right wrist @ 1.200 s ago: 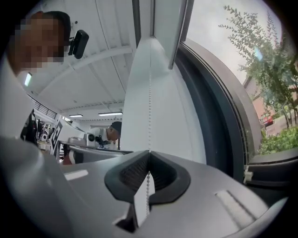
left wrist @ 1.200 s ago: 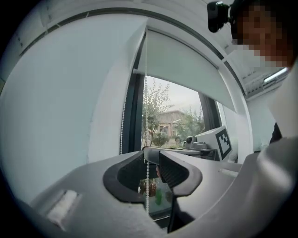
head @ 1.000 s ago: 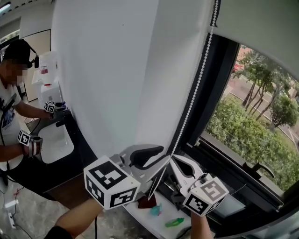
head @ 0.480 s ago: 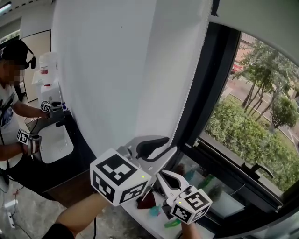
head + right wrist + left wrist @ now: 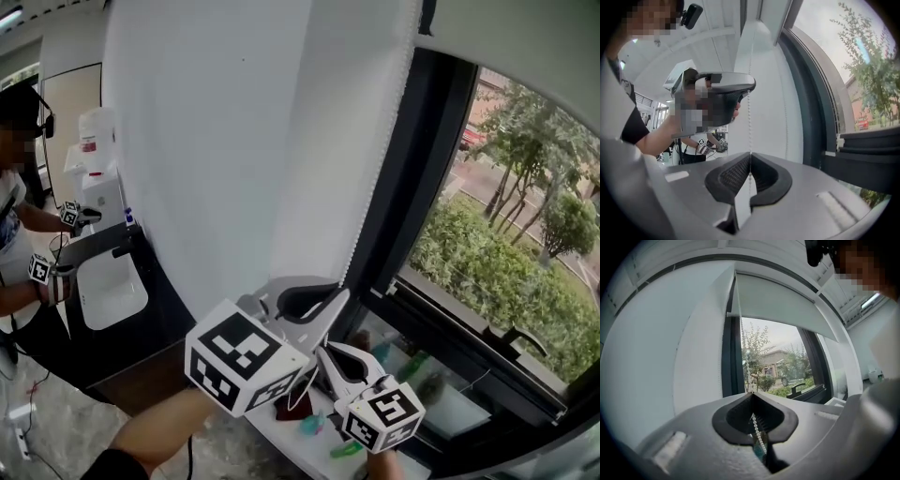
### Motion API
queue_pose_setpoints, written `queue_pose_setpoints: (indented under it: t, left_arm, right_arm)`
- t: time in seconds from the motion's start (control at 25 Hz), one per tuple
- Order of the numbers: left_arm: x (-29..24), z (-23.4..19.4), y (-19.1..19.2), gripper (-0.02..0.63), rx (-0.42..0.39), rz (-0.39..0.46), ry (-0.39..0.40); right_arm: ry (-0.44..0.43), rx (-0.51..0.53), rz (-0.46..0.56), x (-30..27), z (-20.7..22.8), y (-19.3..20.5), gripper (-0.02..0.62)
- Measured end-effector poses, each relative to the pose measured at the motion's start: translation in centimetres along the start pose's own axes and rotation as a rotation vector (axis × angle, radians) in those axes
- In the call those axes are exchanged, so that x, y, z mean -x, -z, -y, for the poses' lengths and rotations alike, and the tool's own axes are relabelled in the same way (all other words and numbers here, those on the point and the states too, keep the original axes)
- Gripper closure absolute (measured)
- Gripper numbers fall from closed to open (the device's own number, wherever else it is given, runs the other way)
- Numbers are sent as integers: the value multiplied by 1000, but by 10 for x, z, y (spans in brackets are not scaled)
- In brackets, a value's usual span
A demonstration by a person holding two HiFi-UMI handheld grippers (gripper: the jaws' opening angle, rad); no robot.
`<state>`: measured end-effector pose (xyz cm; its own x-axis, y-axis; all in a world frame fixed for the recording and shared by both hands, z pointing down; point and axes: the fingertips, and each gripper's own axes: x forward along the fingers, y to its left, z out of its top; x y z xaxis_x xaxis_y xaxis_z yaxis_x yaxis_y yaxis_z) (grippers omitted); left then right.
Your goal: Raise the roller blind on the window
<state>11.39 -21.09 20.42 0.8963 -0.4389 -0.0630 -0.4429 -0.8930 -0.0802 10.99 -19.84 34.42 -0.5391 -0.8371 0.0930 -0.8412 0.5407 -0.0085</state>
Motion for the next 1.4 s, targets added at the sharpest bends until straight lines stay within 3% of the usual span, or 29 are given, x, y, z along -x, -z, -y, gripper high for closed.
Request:
queue_pose_setpoints:
  t: [0.08, 0.24, 0.44, 0.56, 0.64, 0.84, 1.08, 1.2, 1.4]
  left_arm:
    - [2, 1, 0, 597, -27, -6, -10]
    - [2, 2, 11, 597, 4, -34, 6]
    - [3, 0, 36, 595, 23, -76, 2]
    - [2, -4, 54, 595, 46, -110, 2]
    - [2, -3, 68, 595, 65, -137, 12]
    - [0, 10, 106, 595, 82, -204, 38]
    - [1, 24, 155, 595, 121, -299, 75]
    - [4, 26, 165, 595, 135, -313, 83]
    - [7, 17, 169, 594, 131, -314, 56]
  right_arm:
    - [-14, -27, 10, 4, -1, -6, 581]
    - [-52, -140, 114, 17, 5, -40, 540]
    - [-54, -182, 232, 33, 22, -92, 526]
    - [-110, -195, 274, 38, 17, -121, 522]
    - [-129, -174, 293, 38, 13, -136, 522]
    - [-81, -54, 263, 22, 11, -156, 522]
    - [-83, -38, 241, 4, 7, -164, 517]
    - [-73, -28, 244, 0, 6, -163, 579]
    - [-76, -8, 232, -4, 5, -161, 586]
